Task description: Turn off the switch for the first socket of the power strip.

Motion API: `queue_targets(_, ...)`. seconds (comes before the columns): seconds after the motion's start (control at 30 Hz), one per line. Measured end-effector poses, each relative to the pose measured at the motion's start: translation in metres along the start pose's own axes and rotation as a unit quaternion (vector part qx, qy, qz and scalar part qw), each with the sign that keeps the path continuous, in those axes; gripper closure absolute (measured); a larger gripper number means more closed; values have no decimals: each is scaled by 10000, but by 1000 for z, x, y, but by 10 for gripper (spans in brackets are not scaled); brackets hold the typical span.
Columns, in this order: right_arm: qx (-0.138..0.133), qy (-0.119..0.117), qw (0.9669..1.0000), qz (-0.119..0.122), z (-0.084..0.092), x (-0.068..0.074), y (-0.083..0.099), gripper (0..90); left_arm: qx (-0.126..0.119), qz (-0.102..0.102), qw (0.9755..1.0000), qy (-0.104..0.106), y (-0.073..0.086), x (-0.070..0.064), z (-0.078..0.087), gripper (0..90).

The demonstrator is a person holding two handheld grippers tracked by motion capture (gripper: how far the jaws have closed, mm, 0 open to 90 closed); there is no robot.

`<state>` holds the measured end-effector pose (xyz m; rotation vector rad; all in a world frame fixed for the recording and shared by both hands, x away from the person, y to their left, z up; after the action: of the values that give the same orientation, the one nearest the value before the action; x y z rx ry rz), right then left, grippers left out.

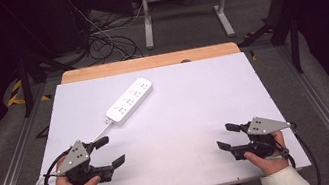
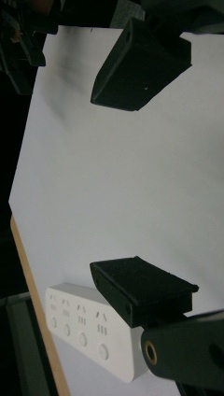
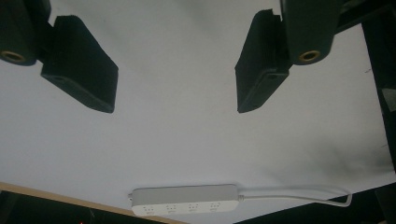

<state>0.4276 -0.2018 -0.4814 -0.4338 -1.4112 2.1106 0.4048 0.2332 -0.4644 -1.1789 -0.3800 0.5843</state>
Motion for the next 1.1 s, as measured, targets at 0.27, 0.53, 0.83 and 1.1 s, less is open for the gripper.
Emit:
queue_targets(0.27, 6, -6, 10000, -7, 0, 0, 0, 309, 232, -70, 9996, 109, 26, 2, -14, 176)
queue_targets(0.53, 34, 6, 10000, -16, -1, -1, 1, 309, 455, -57, 9987, 205, 39, -4, -17, 196)
queue_targets(0.83, 47, 9, 10000, 26, -1, 0, 1, 309, 123, 183, 9997, 116, 31, -1, -4, 203)
queue_targets(1.1, 77, 33, 10000, 43, -2, 0, 1, 309, 174, -197, 9995, -146, 27, -3, -2, 205)
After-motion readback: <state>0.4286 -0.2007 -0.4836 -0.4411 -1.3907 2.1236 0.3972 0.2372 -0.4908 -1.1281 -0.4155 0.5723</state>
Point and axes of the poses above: each handheld gripper's, and its own axes: z roughly backward along the jaws, y roughly out of its underside, x roughly to its left, the point moved 4 cm from there along -z, roughly forward along the jaws
